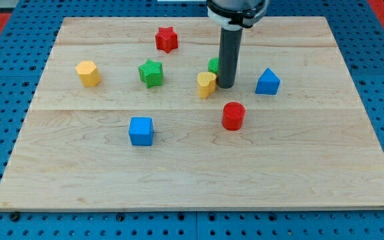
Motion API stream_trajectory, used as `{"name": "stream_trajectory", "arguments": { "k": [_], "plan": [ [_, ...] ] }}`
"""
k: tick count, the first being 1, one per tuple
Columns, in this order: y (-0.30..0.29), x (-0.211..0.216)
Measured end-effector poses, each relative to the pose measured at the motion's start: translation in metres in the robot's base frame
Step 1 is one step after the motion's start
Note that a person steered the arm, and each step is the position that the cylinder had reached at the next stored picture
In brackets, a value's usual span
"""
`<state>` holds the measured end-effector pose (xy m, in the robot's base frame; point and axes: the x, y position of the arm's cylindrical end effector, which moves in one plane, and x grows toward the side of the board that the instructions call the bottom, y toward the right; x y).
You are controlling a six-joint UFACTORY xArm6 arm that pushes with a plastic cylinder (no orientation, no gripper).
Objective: Arrange the heart and red circle diagonally
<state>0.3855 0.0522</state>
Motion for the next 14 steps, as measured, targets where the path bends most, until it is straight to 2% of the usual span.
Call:
{"name": "stream_trajectory", "arguments": {
  "k": [2, 3, 4, 6, 7, 8, 9, 10, 12, 14],
  "plan": [
    [-0.012, 0.000],
    [-0.010, 0.014],
    [-0.009, 0.058],
    [-0.017, 0.072],
    [-0.047, 0.075],
    [-0.048, 0.107],
    [-0.048, 0.115],
    [-0.015, 0.121],
    [0.001, 0.125],
    [0.001, 0.093]
  ]
}}
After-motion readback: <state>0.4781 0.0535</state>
